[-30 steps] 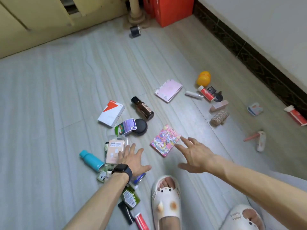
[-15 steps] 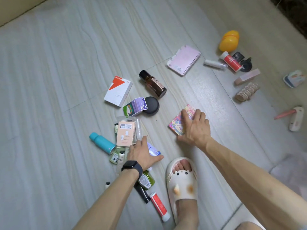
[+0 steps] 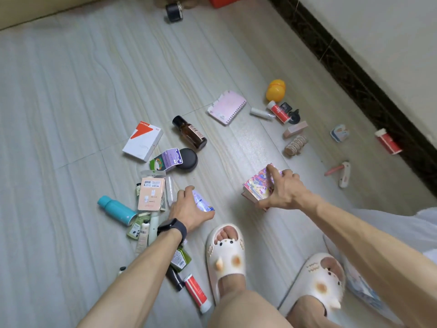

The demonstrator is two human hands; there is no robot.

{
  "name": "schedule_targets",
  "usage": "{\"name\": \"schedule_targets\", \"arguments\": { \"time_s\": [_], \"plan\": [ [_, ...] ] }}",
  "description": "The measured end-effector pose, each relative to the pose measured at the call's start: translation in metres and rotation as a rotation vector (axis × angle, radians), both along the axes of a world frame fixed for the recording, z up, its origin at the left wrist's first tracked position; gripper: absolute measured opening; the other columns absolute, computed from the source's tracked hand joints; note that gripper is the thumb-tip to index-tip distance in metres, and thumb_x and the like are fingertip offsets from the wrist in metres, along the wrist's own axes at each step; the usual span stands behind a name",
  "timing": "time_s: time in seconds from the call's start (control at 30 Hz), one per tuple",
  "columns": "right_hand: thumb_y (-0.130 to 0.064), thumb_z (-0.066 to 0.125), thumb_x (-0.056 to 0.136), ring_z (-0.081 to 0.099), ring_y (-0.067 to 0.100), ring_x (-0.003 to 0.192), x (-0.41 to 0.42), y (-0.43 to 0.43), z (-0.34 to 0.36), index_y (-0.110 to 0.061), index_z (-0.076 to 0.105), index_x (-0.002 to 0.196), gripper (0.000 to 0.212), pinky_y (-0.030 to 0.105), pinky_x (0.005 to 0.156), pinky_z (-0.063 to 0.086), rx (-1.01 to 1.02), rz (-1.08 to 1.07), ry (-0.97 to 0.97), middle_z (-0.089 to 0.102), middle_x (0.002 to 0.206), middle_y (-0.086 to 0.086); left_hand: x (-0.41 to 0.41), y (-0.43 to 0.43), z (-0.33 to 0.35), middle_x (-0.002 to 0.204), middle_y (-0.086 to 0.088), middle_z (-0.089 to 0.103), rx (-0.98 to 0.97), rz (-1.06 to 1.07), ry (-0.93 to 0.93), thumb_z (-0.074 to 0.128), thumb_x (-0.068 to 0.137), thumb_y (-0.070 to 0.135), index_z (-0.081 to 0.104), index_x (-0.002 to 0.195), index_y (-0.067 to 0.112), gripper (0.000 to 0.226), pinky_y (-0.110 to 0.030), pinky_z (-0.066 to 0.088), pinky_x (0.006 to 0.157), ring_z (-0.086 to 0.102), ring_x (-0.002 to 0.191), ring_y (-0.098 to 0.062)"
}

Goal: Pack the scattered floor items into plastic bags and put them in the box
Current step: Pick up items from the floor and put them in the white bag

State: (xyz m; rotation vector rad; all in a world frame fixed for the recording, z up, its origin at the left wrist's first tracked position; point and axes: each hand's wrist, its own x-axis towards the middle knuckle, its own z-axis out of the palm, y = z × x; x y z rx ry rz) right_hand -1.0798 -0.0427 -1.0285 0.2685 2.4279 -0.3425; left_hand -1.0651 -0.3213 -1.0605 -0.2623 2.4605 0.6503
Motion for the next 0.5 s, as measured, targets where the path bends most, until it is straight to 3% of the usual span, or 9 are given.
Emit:
{"name": "schedule_targets", "arguments": {
  "time_s": [0.27,0.33,0.43,0.5],
  "plan": [
    [-0.074,0.072,0.051,0.041,0.034,0.118,0.021,0.047,0.139,-0.037,0.009,0.152,0.125,0.041,0.098,0.043,0.093,0.069,0.165,0.038,0.132,0.014,-0.023,0.056,0.097,0.140,-0.001,0.040,0.171,-0.105,0.222,0.077,0.059,0.055,0.034,0.144,0.023,0.101,-0.033,0.044,0.099,0.051,0.122,-0.024],
    [-0.072,0.073,0.050,0.044,0.033,0.115,0.039,0.066,0.172,-0.039,0.011,0.148,0.120,0.040,0.097,0.044,0.087,0.018,0.242,0.036,0.133,0.013,-0.026,0.074,0.129,0.139,0.000,0.042,0.181,-0.169,0.295,0.077,0.059,0.056,0.034,0.142,0.024,0.099,-0.034,0.044,0.099,0.050,0.123,-0.023],
    [-0.063,0.080,0.055,0.049,0.024,0.105,0.075,0.097,0.214,-0.041,0.013,0.148,0.117,0.028,0.081,0.047,-0.029,-0.146,0.320,0.032,0.130,0.006,-0.028,0.104,0.179,0.132,0.003,0.044,0.210,-0.281,0.402,0.075,0.058,0.058,0.035,0.140,0.027,0.096,-0.034,0.045,0.097,0.052,0.119,-0.022],
    [-0.062,0.082,0.053,0.050,0.021,0.109,0.106,0.120,0.232,-0.043,0.013,0.149,0.120,0.029,0.087,0.048,-0.107,-0.277,0.395,0.030,0.129,0.002,-0.027,0.129,0.210,0.128,0.002,0.046,0.228,-0.371,0.479,0.076,0.060,0.056,0.037,0.137,0.027,0.092,-0.033,0.045,0.094,0.052,0.117,-0.022]
  ]
}}
